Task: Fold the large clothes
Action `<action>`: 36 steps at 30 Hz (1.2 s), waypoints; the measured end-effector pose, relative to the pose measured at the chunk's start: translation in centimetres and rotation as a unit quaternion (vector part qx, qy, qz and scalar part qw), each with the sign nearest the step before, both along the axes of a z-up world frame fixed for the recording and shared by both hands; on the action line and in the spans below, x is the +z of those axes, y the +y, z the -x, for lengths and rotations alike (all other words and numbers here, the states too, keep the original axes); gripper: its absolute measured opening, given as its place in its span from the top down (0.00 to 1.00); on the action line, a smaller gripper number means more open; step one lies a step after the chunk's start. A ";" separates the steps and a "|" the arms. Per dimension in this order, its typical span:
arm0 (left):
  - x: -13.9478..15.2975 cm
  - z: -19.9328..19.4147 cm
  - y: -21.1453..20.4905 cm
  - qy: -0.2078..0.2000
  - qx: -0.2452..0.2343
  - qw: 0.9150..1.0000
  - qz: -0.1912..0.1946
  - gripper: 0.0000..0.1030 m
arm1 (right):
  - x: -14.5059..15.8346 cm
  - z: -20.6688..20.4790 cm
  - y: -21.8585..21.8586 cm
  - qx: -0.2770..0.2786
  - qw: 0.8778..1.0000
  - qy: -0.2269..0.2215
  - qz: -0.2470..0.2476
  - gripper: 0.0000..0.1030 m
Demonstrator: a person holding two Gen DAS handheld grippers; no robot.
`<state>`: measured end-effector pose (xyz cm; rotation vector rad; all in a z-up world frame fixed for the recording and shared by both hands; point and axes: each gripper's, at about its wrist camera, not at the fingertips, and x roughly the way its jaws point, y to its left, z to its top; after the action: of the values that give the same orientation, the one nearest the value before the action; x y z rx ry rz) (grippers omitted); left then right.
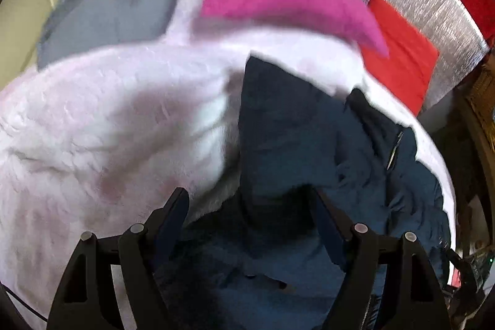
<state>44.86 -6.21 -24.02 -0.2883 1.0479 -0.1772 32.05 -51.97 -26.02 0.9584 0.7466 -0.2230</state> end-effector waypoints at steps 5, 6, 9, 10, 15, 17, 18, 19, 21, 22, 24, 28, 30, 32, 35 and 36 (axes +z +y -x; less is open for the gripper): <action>-1.2 -0.2 0.0 0.019 0.004 1.000 0.004 0.32 | 1.0 -0.7 2.2 0.021 0.997 0.017 0.076 0.52; -1.2 -0.2 0.1 0.020 0.004 1.000 0.002 0.38 | 1.4 -0.6 2.5 0.019 0.996 0.016 0.089 0.62; -1.5 0.0 0.2 0.019 0.008 1.000 -0.008 0.40 | 3.6 0.3 3.0 0.004 0.993 -0.012 0.121 0.69; -1.6 0.1 0.0 0.018 0.004 1.000 -0.017 0.40 | 4.0 0.6 3.1 0.000 0.992 -0.018 0.128 0.69; -1.5 0.4 -0.8 0.017 -0.014 0.998 -0.053 0.39 | 1.3 -0.5 2.6 0.003 0.994 0.025 0.110 0.65; -1.1 0.7 -0.2 0.023 -0.006 0.999 -0.042 0.39 | 1.6 -0.1 2.1 -0.001 0.996 0.019 0.089 0.61; -0.6 1.0 0.1 0.021 -0.003 0.999 -0.038 0.39 | 2.1 0.5 1.8 -0.006 0.997 0.016 0.079 0.57; 0.2 1.4 0.4 0.014 -0.001 0.999 -0.039 0.39 | 2.6 1.0 1.5 -0.011 0.997 0.011 0.071 0.43; 1.8 2.3 0.5 -0.010 0.000 0.999 -0.042 0.41 | 3.8 2.4 1.2 -0.029 0.997 -0.013 0.065 0.30; 2.9 3.0 0.5 -0.031 -0.002 0.999 -0.038 0.41 | 4.6 3.4 1.0 -0.037 0.997 -0.029 0.067 0.30; 4.5 4.1 0.4 -0.066 -0.014 0.997 -0.021 0.40 | 6.2 4.5 1.5 -0.035 0.995 -0.065 0.065 0.30; 6.0 6.0 -1.7 -0.104 -0.064 0.992 0.023 0.34 | 8.4 5.2 4.6 0.033 0.988 -0.145 0.052 0.47; 5.5 6.2 -3.4 -0.101 -0.083 0.991 0.028 0.34 | 8.2 3.4 7.0 0.074 0.985 -0.143 0.055 0.61; 4.3 5.8 -4.9 -0.090 -0.094 0.991 0.024 0.34 | 7.1 1.6 8.6 0.096 0.984 -0.140 0.044 0.65; 3.0 5.5 -6.4 -0.070 -0.102 0.992 0.014 0.34 | 5.5 -0.4 10.0 0.116 0.985 -0.130 0.007 0.66; 2.7 5.6 -6.7 -0.066 -0.105 0.992 0.011 0.34 | 5.4 -1.0 10.1 0.119 0.984 -0.130 0.002 0.67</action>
<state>39.28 -12.92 -21.34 -0.1830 0.9439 -0.3915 33.05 -41.83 -20.66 0.8659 0.6130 0.1088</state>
